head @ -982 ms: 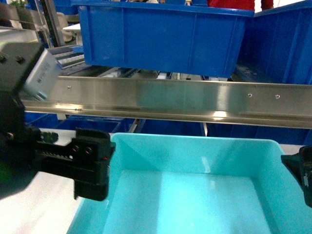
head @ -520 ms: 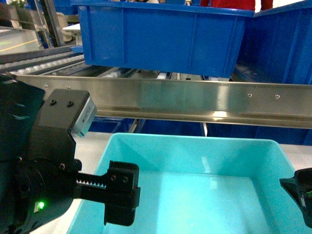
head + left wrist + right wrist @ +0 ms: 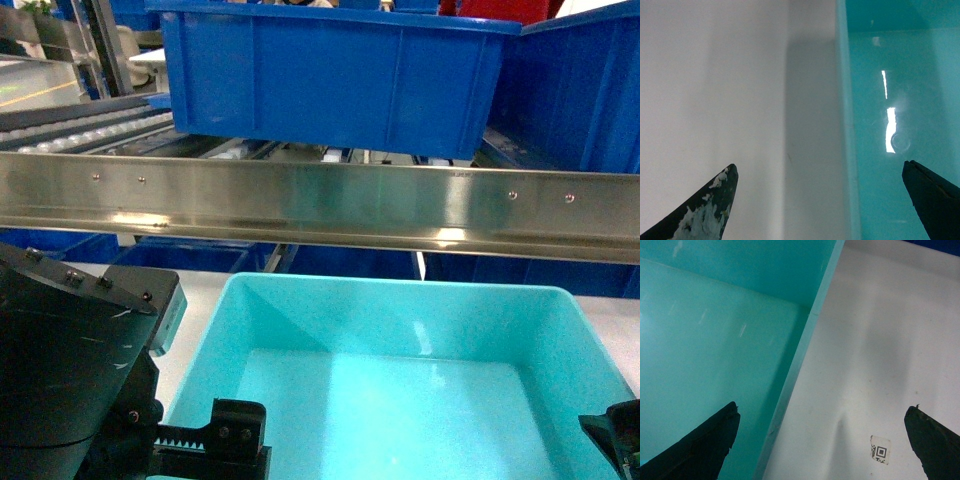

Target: Organize blue bins on left shelf correctly

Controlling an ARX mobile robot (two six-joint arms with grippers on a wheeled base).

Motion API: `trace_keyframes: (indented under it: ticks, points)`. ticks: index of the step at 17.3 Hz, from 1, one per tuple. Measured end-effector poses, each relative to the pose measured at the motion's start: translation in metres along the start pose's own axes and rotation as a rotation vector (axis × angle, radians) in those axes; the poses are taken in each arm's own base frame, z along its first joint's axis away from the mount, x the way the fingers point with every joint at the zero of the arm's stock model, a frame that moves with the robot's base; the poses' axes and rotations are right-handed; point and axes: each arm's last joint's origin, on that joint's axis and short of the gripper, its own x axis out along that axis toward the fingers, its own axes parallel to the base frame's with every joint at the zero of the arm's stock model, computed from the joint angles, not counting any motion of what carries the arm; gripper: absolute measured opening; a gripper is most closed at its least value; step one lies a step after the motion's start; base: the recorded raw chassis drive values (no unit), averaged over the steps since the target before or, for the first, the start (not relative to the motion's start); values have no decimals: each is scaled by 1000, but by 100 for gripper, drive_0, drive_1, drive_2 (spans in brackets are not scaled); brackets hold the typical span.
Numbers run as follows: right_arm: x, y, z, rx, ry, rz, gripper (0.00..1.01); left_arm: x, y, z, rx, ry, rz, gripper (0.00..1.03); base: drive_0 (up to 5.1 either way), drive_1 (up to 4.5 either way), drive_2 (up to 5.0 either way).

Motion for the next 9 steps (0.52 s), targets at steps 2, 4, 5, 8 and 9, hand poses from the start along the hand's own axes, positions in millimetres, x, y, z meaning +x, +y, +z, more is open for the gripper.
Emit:
trace_keyframes:
  ticks: [2,4,5,8,9]
  points:
    - [1,0,-1,-10,1,0,98,4,1,-4,-17,14,8,98,0,0,0]
    - [1,0,-2,-17,2,-1,98,6,1,-7,-27,30,14,98,0,0,0]
    - [2,0,-2,-20,1,-2,98,6,0,-9,-33,37,12,98,0,0,0]
    - [3,-4,-4,-27,0,-23,89,5,-4,-11,-50,59,20,91,0,0,0]
    - [3,-4,-4,-26,0,-25,78,4,-5,-11,-61,60,19,80,0,0,0]
